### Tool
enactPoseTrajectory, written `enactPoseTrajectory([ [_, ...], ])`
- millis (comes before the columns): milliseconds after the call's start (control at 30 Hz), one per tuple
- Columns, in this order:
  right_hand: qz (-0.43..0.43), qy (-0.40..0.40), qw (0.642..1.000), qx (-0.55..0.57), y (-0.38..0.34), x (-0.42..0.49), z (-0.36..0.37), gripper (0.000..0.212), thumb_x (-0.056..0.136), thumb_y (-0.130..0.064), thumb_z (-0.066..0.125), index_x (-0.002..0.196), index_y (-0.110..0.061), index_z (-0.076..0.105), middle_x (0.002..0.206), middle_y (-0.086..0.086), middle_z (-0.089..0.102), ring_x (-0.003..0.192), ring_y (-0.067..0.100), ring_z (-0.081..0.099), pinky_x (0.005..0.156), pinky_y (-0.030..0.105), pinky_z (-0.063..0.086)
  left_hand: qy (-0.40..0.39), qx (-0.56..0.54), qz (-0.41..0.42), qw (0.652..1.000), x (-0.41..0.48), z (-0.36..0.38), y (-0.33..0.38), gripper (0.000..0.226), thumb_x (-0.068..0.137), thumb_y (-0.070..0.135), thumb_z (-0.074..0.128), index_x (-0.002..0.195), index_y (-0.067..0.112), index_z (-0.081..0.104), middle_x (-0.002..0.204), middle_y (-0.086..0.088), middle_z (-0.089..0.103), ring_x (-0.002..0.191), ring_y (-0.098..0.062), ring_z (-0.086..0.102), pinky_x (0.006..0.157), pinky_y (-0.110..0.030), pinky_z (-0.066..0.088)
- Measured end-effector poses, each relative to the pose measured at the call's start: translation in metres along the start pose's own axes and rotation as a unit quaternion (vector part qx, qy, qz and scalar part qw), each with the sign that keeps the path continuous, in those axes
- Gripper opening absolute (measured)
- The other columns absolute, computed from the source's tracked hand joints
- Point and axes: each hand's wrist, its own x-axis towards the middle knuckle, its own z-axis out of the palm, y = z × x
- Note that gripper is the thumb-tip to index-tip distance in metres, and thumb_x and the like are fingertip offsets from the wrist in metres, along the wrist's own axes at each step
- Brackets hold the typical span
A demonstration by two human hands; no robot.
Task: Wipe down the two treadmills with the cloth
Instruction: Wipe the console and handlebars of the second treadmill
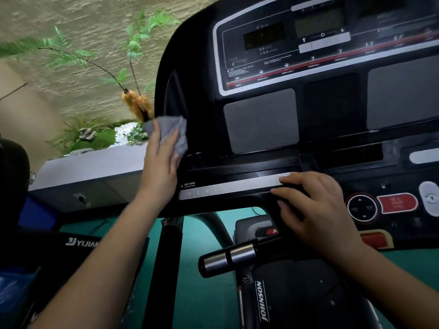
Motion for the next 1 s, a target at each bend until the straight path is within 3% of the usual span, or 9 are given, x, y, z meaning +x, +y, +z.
enactPoseTrajectory([
  [100,0.0,0.003,1.0,-0.001,-0.001,0.002,0.001,0.017,0.082,-0.017,0.067,0.098,-0.015,0.074,0.107,0.005,0.066,0.101,0.026,0.059,0.092,0.037,0.039,0.014,-0.003,-0.046,0.999,-0.046,0.009,-0.001,0.045,0.101,0.015,0.037,0.146,0.021,0.037,0.159,-0.002,0.015,0.143,-0.007,0.011,0.117,-0.033,0.018],
  [200,0.005,0.006,1.0,-0.007,-0.001,0.001,0.003,0.017,0.082,-0.017,0.067,0.097,-0.015,0.074,0.106,0.005,0.066,0.1,0.027,0.059,0.091,0.037,0.041,0.01,0.043,-0.025,0.999,-0.064,0.021,0.006,0.045,0.099,0.018,0.038,0.144,0.014,0.038,0.151,-0.009,0.032,0.142,-0.026,0.024,0.116,-0.045,0.022],
  [267,0.012,0.006,1.0,-0.013,-0.003,0.0,0.003,0.017,0.081,-0.017,0.067,0.096,-0.016,0.074,0.106,0.005,0.066,0.1,0.026,0.059,0.091,0.038,0.041,0.011,0.046,0.001,0.999,-0.067,0.028,0.019,0.046,0.098,0.02,0.037,0.143,0.013,0.038,0.145,-0.013,0.038,0.137,-0.031,0.029,0.115,-0.046,0.023],
  [533,0.069,-0.023,0.997,-0.005,-0.017,-0.003,-0.01,0.023,0.079,-0.015,0.066,0.101,-0.014,0.072,0.115,0.009,0.061,0.109,0.027,0.055,0.096,0.04,0.04,0.003,0.073,0.08,0.994,-0.065,0.042,0.048,0.046,0.096,0.027,0.035,0.141,0.016,0.042,0.139,-0.017,0.043,0.131,-0.037,0.034,0.11,-0.053,0.027],
  [733,0.252,0.113,0.958,-0.078,0.012,-0.04,-0.05,0.026,0.078,-0.018,0.067,0.104,-0.017,0.07,0.121,0.01,0.054,0.109,0.026,0.05,0.097,0.045,0.04,0.012,0.041,0.061,0.997,-0.067,0.046,0.056,0.047,0.095,0.028,0.035,0.14,0.016,0.043,0.139,-0.017,0.042,0.133,-0.038,0.03,0.111,-0.053,0.022],
  [833,0.327,0.088,0.936,-0.1,0.041,-0.064,-0.071,0.032,0.079,-0.025,0.066,0.11,-0.017,0.065,0.126,0.009,0.051,0.117,0.028,0.046,0.101,0.045,0.038,0.027,0.032,0.063,0.997,-0.071,0.051,0.064,0.046,0.095,0.025,0.036,0.139,0.013,0.045,0.138,-0.018,0.043,0.132,-0.037,0.03,0.11,-0.053,0.023],
  [1000,0.291,0.031,0.952,-0.091,0.066,-0.082,-0.081,0.044,0.077,-0.023,0.076,0.118,-0.013,0.064,0.125,0.009,0.051,0.117,0.026,0.045,0.101,0.049,0.039,0.018,0.042,0.088,0.995,-0.071,0.067,0.098,0.048,0.097,0.033,0.029,0.14,0.016,0.043,0.142,-0.016,0.042,0.135,-0.034,0.029,0.113,-0.048,0.02],
])
